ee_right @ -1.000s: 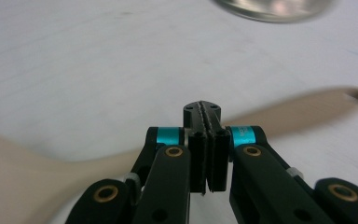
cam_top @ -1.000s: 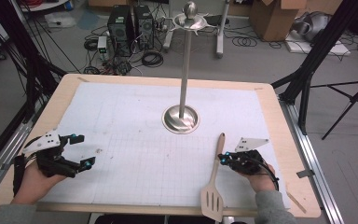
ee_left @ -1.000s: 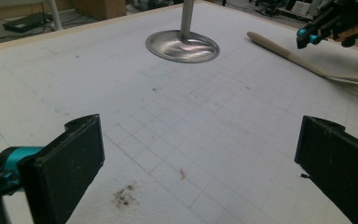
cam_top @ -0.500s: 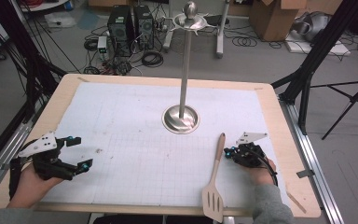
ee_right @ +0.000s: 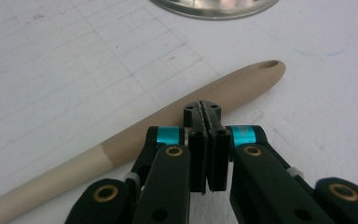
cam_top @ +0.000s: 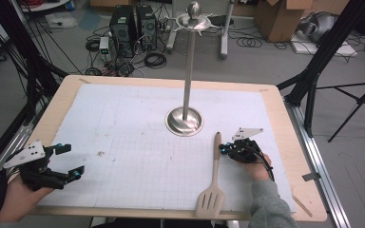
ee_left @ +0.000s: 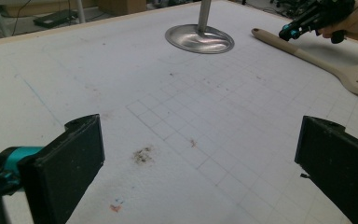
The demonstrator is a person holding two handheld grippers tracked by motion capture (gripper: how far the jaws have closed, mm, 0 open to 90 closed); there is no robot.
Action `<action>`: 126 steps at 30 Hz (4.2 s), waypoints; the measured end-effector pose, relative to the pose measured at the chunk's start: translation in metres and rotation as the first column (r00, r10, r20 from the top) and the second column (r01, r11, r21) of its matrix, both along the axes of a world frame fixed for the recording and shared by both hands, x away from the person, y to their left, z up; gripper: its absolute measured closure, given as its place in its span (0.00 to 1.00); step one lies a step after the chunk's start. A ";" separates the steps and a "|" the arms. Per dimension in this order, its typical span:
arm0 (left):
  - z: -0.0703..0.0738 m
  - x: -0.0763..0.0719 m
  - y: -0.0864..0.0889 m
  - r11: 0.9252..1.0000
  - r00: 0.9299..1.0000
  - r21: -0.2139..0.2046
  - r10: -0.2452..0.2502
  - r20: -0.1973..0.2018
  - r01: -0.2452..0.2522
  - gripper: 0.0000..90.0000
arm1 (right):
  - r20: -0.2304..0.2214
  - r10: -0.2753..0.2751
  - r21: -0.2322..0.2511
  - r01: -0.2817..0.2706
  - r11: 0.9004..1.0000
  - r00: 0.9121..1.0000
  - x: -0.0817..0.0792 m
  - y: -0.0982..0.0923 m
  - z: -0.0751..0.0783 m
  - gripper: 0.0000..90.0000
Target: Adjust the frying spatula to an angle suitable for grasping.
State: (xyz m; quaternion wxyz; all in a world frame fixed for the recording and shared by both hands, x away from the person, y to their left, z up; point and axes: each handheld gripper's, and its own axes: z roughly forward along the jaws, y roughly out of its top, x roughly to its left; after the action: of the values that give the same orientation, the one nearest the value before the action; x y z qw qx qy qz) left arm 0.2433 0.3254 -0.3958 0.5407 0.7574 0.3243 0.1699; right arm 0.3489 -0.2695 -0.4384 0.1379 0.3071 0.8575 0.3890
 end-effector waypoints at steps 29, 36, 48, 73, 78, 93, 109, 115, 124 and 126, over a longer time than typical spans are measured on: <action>0.009 -0.006 0.008 0.997 0.997 -0.075 0.027 0.073 -0.021 0.02 | 0.040 0.189 -0.012 -0.188 0.982 0.981 -0.016 0.047 0.024 0.99; 0.011 0.003 0.004 0.994 0.996 -0.107 0.015 0.088 -0.006 0.02 | 0.036 0.295 -0.089 -0.291 0.953 0.955 -0.038 0.061 0.024 0.99; 0.006 0.025 -0.018 0.995 0.997 -0.075 -0.055 0.059 0.059 0.02 | -0.064 0.412 -0.260 -0.414 0.873 0.909 -0.065 0.079 0.013 1.00; 0.003 0.039 -0.030 0.993 0.995 -0.068 -0.092 0.034 0.094 0.02 | -0.118 0.375 -0.205 -0.392 0.897 0.920 -0.071 0.031 0.013 1.00; 0.002 0.039 -0.030 0.994 0.995 -0.061 -0.090 0.029 0.092 0.02 | -0.120 0.380 -0.208 -0.398 0.893 0.917 -0.070 0.031 0.013 1.00; 0.003 0.032 -0.022 0.996 0.997 -0.063 -0.068 0.034 0.070 0.02 | -0.061 0.457 -0.190 -0.459 0.868 0.888 -0.065 0.120 0.011 1.00; 0.002 0.017 -0.005 0.998 0.999 -0.053 -0.016 0.027 0.017 0.02 | -0.084 0.370 -0.182 -0.379 0.907 0.925 -0.042 0.129 0.010 1.00; 0.003 0.012 -0.002 0.998 1.000 -0.057 -0.005 0.030 0.006 0.02 | -0.068 0.341 -0.201 -0.348 0.916 0.937 -0.037 0.131 0.010 1.00; 0.003 0.009 0.001 0.999 0.999 -0.053 0.005 0.032 -0.004 0.02 | -0.019 0.271 -0.226 -0.268 0.936 0.962 -0.027 0.128 0.009 1.00; 0.003 0.008 0.002 0.999 0.999 -0.052 0.005 0.033 -0.003 0.02 | -0.013 0.262 -0.230 -0.257 0.939 0.965 -0.025 0.128 0.009 1.00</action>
State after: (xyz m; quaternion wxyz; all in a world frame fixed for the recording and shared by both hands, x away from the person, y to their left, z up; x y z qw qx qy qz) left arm 0.2517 0.3270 -0.3928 0.5652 0.7394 0.3213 0.1750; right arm 0.3234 -0.1417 -0.4295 0.1276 0.1700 0.9284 0.3049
